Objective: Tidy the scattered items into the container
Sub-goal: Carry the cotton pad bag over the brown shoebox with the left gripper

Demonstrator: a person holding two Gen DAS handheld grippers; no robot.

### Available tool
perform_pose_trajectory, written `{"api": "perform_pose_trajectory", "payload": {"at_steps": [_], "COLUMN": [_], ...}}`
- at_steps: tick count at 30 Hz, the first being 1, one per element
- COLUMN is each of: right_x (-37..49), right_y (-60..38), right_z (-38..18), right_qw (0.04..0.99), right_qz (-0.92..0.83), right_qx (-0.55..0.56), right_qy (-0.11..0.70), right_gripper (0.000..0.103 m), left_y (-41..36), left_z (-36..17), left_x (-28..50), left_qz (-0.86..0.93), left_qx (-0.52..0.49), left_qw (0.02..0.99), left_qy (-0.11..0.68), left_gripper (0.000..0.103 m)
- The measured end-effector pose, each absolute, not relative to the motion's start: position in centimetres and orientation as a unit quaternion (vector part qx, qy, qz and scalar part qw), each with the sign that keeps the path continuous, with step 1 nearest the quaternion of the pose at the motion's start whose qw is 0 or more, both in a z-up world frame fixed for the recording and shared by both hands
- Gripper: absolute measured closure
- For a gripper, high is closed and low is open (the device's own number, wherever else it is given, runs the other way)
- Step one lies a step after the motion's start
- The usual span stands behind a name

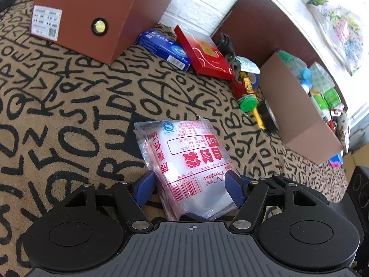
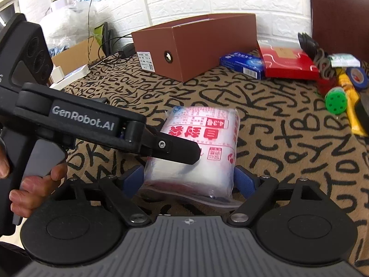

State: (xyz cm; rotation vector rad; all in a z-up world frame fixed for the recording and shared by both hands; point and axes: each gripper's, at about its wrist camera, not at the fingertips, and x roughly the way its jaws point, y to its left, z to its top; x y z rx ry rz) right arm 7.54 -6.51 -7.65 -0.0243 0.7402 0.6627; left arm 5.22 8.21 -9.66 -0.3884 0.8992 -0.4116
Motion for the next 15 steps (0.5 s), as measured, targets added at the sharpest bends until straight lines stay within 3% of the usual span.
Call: {"api": "perform_pose_trajectory", "payload": {"at_steps": [5, 7, 15], "right_x": [7.6, 7.6, 7.6], "right_y": [-6.3, -6.4, -5.9], "right_z": [-7.4, -7.1, -4.7], "right_qw": [0.881, 0.880, 0.884], "right_qz": [0.313, 0.315, 0.322], "right_qx": [-0.010, -0.009, -0.008], "right_qy": [0.355, 0.355, 0.339], "right_gripper": [0.024, 0.027, 0.031], "left_y": [7.9, 8.0, 8.4], "left_z": [-9.4, -9.3, -6.8], "left_x": [5.1, 4.9, 4.0], "left_qz": [-0.191, -0.190, -0.185], "left_qx": [-0.183, -0.192, -0.194], "left_qw": [0.865, 0.864, 0.880], "left_qy": [0.426, 0.426, 0.393], "left_gripper": [0.028, 0.035, 0.041]}}
